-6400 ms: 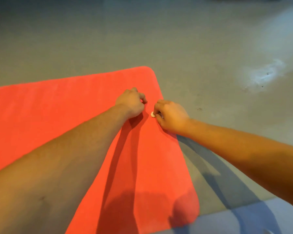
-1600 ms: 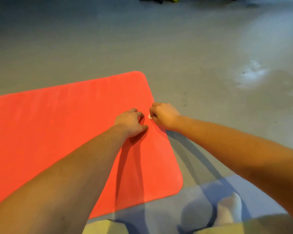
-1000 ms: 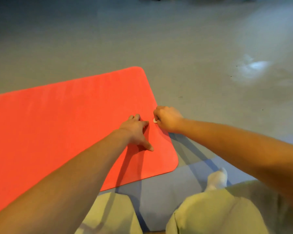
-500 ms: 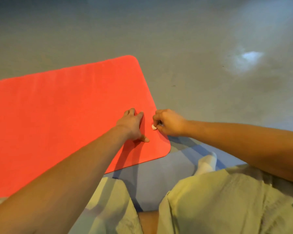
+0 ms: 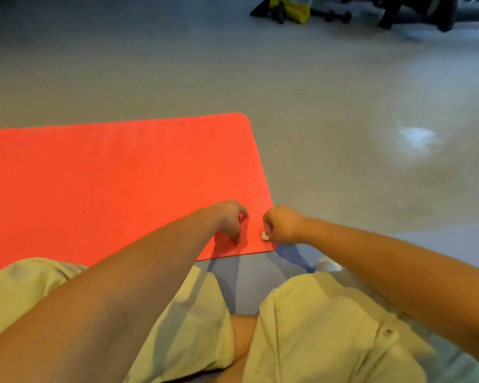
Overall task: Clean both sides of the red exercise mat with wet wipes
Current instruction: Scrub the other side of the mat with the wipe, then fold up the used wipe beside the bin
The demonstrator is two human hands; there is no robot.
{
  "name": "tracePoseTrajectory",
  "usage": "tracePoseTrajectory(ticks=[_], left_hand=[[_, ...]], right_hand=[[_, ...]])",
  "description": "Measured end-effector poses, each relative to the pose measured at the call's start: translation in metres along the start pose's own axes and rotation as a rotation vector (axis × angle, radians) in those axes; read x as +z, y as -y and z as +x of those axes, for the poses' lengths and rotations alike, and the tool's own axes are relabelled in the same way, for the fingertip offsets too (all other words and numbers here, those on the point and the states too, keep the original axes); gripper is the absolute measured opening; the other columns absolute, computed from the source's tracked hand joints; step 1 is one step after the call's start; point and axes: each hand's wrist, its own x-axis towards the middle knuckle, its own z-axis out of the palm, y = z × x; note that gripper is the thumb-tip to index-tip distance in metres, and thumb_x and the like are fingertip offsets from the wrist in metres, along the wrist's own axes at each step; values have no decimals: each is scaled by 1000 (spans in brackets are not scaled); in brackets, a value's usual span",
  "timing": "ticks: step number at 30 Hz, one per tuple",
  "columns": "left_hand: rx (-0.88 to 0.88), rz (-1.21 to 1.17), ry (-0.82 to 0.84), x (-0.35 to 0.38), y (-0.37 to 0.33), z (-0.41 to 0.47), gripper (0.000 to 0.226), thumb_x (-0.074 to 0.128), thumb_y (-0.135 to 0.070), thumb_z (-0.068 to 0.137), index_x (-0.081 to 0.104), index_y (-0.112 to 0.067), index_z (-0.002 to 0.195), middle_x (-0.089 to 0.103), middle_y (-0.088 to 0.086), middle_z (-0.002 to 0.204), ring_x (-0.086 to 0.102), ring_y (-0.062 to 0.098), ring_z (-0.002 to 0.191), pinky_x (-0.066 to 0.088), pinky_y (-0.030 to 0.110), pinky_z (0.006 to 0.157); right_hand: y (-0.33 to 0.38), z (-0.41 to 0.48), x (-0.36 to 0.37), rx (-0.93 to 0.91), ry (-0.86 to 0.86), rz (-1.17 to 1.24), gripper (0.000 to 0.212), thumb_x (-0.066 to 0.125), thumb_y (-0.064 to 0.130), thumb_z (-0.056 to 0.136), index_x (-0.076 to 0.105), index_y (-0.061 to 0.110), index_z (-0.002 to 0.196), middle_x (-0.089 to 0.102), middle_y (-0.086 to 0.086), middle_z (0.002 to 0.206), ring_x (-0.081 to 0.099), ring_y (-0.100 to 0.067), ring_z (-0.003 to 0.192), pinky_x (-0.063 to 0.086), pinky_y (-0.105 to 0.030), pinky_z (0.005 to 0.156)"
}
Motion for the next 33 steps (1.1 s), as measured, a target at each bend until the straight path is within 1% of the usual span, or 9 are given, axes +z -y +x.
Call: tracePoseTrajectory(ticks=[3, 6, 11, 15, 19, 22, 27, 30, 33], left_hand=[[27, -300, -72, -18, 13, -29, 76, 87, -19, 83, 52, -16, 151, 59, 8, 140, 65, 26, 115, 53, 32, 94], [60, -630, -342, -48, 38, -82, 62, 81, 0, 85, 57, -9, 142, 60, 12, 125, 60, 22, 93, 54, 34, 84], [144, -806, -630, -93, 112, -214, 43, 71, 12, 89, 65, -10, 126, 72, 10, 99, 65, 21, 94, 54, 39, 94], [108, -804, -842, -96, 163, -339, 32, 76, 2, 91, 69, -8, 120, 74, 5, 96, 67, 9, 85, 55, 24, 84], [4, -781, -1064, -60, 201, -450, 17, 78, -4, 91, 69, -1, 106, 71, 1, 84, 64, 0, 74, 50, 17, 71], [-160, -845, -1183, -10, 229, -531, 21, 79, -7, 87, 68, 0, 103, 68, 12, 83, 61, 9, 71, 48, 19, 64], [-427, -852, -1227, 101, 263, -620, 12, 79, -15, 92, 77, -9, 102, 76, 13, 90, 66, 17, 77, 56, 37, 71], [-571, -870, -1220, 161, 273, -648, 11, 75, -22, 96, 79, -19, 105, 76, -2, 93, 71, 13, 89, 59, 25, 80], [-739, -907, -1228, 216, 289, -662, 7, 78, -24, 93, 79, -23, 101, 76, -9, 89, 72, 11, 88, 61, 26, 82]], right_hand=[[21, 3, -36, 15, -247, 327, 16, 81, 25, 81, 71, 13, 81, 74, -6, 79, 69, -25, 78, 56, -38, 72], [71, -6, -77, -118, -424, 514, 16, 81, 24, 83, 69, 14, 79, 72, -2, 68, 64, -16, 62, 53, -38, 64], [183, -22, -136, -412, -503, 583, 14, 80, 27, 82, 67, 24, 79, 72, 5, 69, 70, -15, 65, 58, -43, 64], [307, -43, -155, -635, -444, 619, 13, 81, 10, 79, 69, 11, 84, 74, 0, 74, 73, -14, 69, 59, -45, 71], [432, -73, -137, -825, -365, 608, 15, 81, 10, 76, 69, 14, 84, 75, 3, 74, 73, -10, 69, 60, -42, 70], [515, -96, -102, -940, -325, 548, 12, 78, 15, 75, 69, 21, 82, 74, 7, 72, 72, -10, 69, 59, -42, 66], [613, -132, -22, -1030, -211, 369, 12, 70, 27, 69, 67, 27, 80, 70, 9, 71, 67, -10, 68, 56, -39, 62], [653, -145, 32, -1024, -142, 282, 9, 71, 22, 74, 66, 28, 79, 67, 11, 72, 63, -12, 69, 53, -37, 61], [682, -152, 88, -1029, -54, 200, 10, 73, 23, 79, 65, 29, 77, 65, 11, 72, 61, -10, 68, 51, -32, 59]])
